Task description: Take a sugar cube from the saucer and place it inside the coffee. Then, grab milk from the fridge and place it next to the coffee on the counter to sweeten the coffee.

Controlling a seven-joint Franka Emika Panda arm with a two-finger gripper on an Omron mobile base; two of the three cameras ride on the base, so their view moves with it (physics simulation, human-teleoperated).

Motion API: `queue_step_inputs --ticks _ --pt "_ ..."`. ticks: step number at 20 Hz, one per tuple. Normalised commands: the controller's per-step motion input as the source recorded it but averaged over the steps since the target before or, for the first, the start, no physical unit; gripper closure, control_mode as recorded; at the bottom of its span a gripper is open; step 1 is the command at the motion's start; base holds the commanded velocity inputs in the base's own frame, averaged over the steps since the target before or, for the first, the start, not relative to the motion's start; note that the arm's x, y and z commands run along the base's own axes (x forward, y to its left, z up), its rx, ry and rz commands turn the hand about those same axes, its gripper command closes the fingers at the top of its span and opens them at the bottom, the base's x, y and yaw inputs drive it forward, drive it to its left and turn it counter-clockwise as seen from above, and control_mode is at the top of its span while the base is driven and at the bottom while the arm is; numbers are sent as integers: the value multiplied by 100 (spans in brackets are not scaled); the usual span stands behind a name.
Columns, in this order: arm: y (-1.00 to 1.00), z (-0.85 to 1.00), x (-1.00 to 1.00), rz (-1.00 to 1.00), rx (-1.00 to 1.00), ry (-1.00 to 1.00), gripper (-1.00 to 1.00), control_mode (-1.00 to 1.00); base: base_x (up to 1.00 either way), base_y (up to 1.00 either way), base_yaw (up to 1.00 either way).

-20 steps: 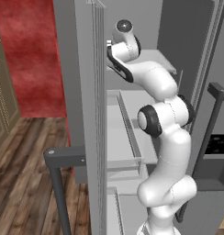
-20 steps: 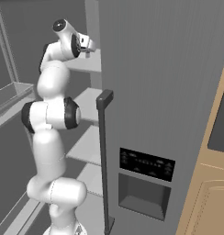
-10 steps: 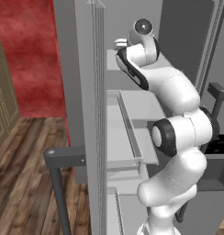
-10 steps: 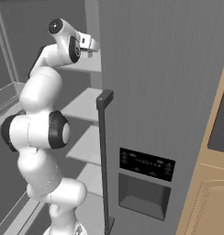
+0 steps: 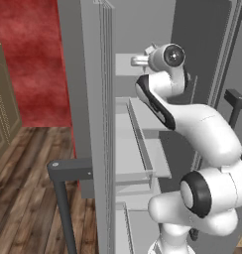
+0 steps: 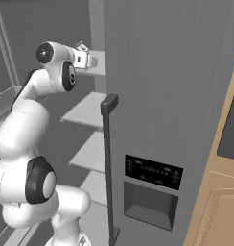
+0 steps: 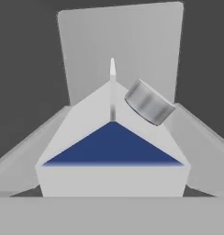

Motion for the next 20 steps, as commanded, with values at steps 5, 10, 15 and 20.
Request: queue_step_inputs --ticks 5,10,15,20 --pt "0 0 -100 2 6 -4 100 -100 0 0 0" --pt "0 -5 -100 4 2 0 100 -100 0 0 0" --pt "0 -34 -100 6 2 0 100 -100 0 0 0" --pt "-19 -67 -100 6 8 17 100 -100 0 0 0"
